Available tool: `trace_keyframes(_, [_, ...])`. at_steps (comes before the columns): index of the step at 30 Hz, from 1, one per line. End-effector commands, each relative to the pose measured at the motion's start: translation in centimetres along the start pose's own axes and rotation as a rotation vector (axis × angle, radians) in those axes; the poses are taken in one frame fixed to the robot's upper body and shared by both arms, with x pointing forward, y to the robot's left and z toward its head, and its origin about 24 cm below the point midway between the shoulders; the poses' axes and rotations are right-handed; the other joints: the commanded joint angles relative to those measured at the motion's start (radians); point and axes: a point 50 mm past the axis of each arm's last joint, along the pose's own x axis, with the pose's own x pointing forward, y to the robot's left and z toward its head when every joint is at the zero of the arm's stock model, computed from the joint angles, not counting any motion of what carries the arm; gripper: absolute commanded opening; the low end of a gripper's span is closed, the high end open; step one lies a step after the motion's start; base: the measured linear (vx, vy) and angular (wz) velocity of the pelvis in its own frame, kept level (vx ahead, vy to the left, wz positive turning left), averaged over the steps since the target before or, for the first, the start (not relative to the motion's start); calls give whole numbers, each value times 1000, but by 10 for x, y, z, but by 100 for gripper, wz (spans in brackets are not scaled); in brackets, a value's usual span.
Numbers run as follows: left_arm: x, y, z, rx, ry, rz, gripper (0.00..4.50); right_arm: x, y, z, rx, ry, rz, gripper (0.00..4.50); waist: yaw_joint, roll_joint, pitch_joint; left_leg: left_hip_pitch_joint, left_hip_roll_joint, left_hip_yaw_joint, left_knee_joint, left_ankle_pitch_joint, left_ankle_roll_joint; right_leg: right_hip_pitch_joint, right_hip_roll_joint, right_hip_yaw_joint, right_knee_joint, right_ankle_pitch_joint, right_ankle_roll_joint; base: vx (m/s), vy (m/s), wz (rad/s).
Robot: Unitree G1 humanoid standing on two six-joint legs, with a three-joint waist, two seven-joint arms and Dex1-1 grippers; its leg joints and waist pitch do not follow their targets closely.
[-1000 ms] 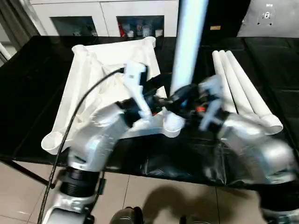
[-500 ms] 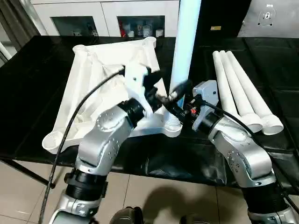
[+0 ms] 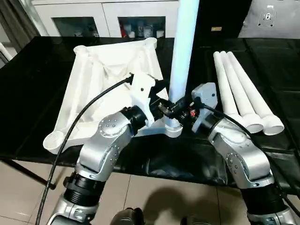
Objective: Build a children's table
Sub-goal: Pick table leg
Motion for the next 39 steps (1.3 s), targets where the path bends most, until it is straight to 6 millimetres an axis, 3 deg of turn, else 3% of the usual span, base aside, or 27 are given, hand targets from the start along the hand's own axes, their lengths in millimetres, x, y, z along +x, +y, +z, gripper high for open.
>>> trace_keyframes(1, [-3,4,-2,9,13,-4,414,0,5,1,-5,-12,32,191,-2,-19,-87,31,85,-31,-53,-119,113,44,-97,44,-70,-3,-236,0,0,0])
trace_keyframes(19, [-17,22,-8,-48,43,-158,258,-13,3,-14,19,37,136,191,-3,-11,-80,35,86,-30,-60,-186,89,37,-99,45,-74,-68,-242,0,0,0])
trace_keyframes(21, [-17,21,-9,-50,43,-161,234,-13,4,-15,18,41,141,191,-3,-13,-80,36,86,-29,-60,-191,86,37,-100,46,-75,-71,-242,0,0,0])
trace_keyframes(22, [-17,21,-9,-51,43,-162,229,-13,4,-16,17,44,142,191,-4,-21,-81,36,85,-28,-61,-188,88,38,-99,46,-76,-69,-242,0,0,0])
trace_keyframes(23, [-17,20,-9,-53,43,-162,224,-13,5,-17,11,51,147,191,-3,-17,-81,36,85,-27,-60,-185,89,37,-100,46,-75,-76,-241,0,0,0])
trace_keyframes(26, [-17,18,-11,-57,42,-147,202,-13,4,-17,9,53,146,191,-3,-27,-83,34,84,-26,-58,-162,102,39,-101,46,-74,-72,-240,0,0,0])
trace_keyframes(27, [-17,18,-11,-59,40,-142,200,-12,4,-17,10,54,146,191,-3,-25,-83,34,84,-24,-56,-152,108,37,-100,45,-75,-69,-238,0,0,0])
trace_keyframes(28, [-17,17,-11,-67,34,-130,199,-12,4,-18,12,54,147,191,-5,-40,-84,31,83,-22,-56,-145,115,39,-101,45,-76,-68,-238,0,0,0])
trace_keyframes(29, [-17,16,-11,-72,30,-125,198,-11,4,-18,12,55,147,191,-3,-33,-83,33,83,-21,-54,-144,119,36,-102,45,-77,-82,-238,0,0,0])
trace_keyframes(31, [-17,16,-11,-74,27,-117,197,-10,4,-19,15,55,149,191,-4,-32,-82,33,83,-21,-55,-151,118,35,-100,44,-78,-99,-234,0,0,0])
trace_keyframes(32, [-18,15,-12,-75,25,-107,197,-9,5,-19,18,55,152,191,-4,-40,-82,34,85,-21,-57,-156,116,35,-100,44,-77,-110,-232,0,0,0])
trace_keyframes(34, [-18,14,-12,-79,20,-97,197,-8,6,-20,20,54,155,191,-4,-35,-80,36,87,-21,-60,-170,108,32,-99,44,-80,-124,-227,0,0,0])
trace_keyframes(36, [-18,14,-11,-89,10,-83,197,-6,7,-20,22,52,157,191,-5,-44,-79,36,87,-20,-63,-185,101,30,-99,45,-81,-132,-226,0,0,0])
trace_keyframes(39, [-18,15,-11,-92,6,-68,197,-6,6,-20,18,51,156,191,-4,-44,-78,38,88,-20,-65,-203,88,29,-99,46,-83,-140,-224,0,0,0])
